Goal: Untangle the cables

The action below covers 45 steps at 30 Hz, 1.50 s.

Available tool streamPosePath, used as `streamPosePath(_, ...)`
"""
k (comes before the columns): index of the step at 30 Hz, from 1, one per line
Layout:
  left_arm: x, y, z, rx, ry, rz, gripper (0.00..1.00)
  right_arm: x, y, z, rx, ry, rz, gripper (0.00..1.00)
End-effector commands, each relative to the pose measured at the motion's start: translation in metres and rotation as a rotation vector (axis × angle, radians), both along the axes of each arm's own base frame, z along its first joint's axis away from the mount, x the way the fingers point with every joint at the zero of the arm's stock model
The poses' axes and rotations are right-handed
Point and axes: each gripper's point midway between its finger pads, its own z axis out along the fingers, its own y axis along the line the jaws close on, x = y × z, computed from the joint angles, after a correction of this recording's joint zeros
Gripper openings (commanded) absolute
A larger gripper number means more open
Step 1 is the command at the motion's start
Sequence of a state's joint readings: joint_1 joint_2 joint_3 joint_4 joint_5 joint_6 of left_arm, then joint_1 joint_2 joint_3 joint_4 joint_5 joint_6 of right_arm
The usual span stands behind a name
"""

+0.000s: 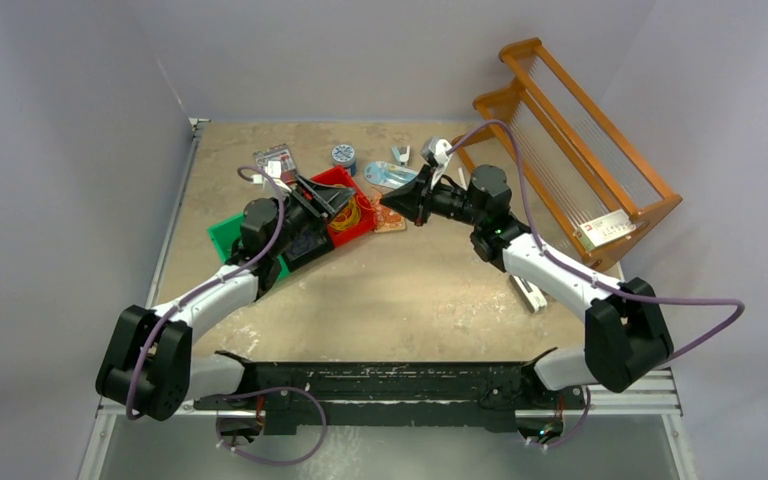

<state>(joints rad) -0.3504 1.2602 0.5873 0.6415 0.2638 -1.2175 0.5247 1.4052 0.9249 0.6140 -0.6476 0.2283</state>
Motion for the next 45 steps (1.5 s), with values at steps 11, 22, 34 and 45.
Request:
streamPosePath(11,-0.004,-0.017,0.033,-0.042,-0.074,-0.07,0.59,-0.01,0.014,0.02,0.061,-0.078,0.103,0.0)
streamPosePath(22,0.0,-0.02,0.036,-0.049,-0.089,-0.076,0.47,-0.023,0.019,0.019,0.065,-0.094,0.157,0.0)
streamPosePath(34,0.0,-0.021,0.033,-0.05,-0.088,-0.082,0.09,-0.026,0.017,0.015,0.063,-0.091,0.157,0.0)
streamPosePath(45,0.007,-0.014,0.056,0.034,-0.157,-0.037,0.0,-0.01,-0.003,-0.016,0.0,0.032,-0.042,0.0)
